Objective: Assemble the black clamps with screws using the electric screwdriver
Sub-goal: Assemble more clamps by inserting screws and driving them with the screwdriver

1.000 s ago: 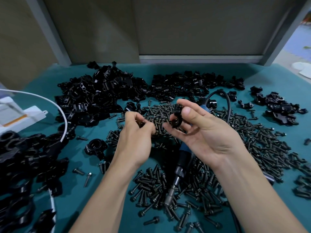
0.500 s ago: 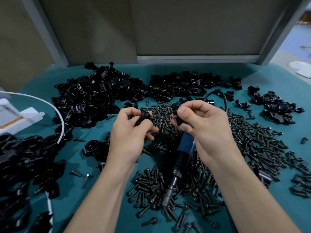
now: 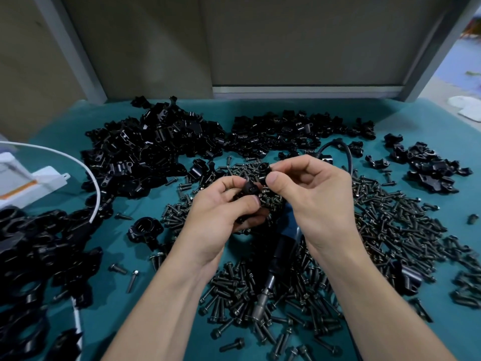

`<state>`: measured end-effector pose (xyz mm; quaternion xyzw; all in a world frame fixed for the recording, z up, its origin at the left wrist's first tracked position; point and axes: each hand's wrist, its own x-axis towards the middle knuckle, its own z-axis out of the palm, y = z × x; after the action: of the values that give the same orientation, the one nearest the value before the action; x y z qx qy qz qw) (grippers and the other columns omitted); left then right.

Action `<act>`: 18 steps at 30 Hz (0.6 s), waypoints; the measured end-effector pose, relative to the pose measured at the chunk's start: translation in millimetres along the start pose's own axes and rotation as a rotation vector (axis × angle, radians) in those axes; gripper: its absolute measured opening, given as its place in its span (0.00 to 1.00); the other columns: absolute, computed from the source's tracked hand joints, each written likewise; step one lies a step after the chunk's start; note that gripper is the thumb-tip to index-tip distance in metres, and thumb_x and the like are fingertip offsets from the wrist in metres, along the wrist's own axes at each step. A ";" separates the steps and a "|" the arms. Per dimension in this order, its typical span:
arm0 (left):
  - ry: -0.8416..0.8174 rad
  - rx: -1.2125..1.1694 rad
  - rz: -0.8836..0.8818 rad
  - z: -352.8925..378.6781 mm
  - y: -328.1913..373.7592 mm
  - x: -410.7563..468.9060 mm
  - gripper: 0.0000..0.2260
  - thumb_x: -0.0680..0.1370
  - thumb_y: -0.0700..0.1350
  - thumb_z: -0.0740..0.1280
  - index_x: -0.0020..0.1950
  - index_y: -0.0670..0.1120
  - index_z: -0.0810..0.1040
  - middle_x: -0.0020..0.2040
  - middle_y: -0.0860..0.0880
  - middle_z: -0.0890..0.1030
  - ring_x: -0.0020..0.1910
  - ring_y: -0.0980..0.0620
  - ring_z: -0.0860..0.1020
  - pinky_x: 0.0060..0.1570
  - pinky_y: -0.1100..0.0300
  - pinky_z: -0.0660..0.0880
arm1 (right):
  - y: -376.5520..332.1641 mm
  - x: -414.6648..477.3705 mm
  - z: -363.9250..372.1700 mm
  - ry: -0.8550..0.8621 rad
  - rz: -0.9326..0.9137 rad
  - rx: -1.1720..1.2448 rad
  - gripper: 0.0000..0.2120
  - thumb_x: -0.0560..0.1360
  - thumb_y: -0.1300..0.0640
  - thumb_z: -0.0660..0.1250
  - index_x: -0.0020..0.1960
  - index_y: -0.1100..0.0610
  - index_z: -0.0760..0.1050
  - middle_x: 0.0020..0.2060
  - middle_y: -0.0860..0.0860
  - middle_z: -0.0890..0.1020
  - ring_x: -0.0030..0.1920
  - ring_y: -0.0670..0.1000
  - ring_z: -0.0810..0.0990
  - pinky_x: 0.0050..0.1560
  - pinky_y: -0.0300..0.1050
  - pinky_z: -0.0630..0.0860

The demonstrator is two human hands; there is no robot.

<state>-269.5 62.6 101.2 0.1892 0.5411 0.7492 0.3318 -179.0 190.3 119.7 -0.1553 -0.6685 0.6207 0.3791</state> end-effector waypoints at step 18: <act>-0.094 -0.180 -0.099 -7.0 0.4 0.8 0.15 0.77 0.37 0.70 0.64 0.41 0.80 0.48 0.49 0.87 0.45 0.52 0.85 0.44 0.62 0.82 | 5.8 -1.0 0.6 -0.011 0.064 0.022 0.07 0.71 0.65 0.79 0.42 0.54 0.86 0.38 0.51 0.88 0.40 0.46 0.86 0.44 0.35 0.79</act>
<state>-274.8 58.3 99.1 0.1664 0.4642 0.7677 0.4091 -180.3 190.2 114.0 -0.1691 -0.6584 0.6406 0.3572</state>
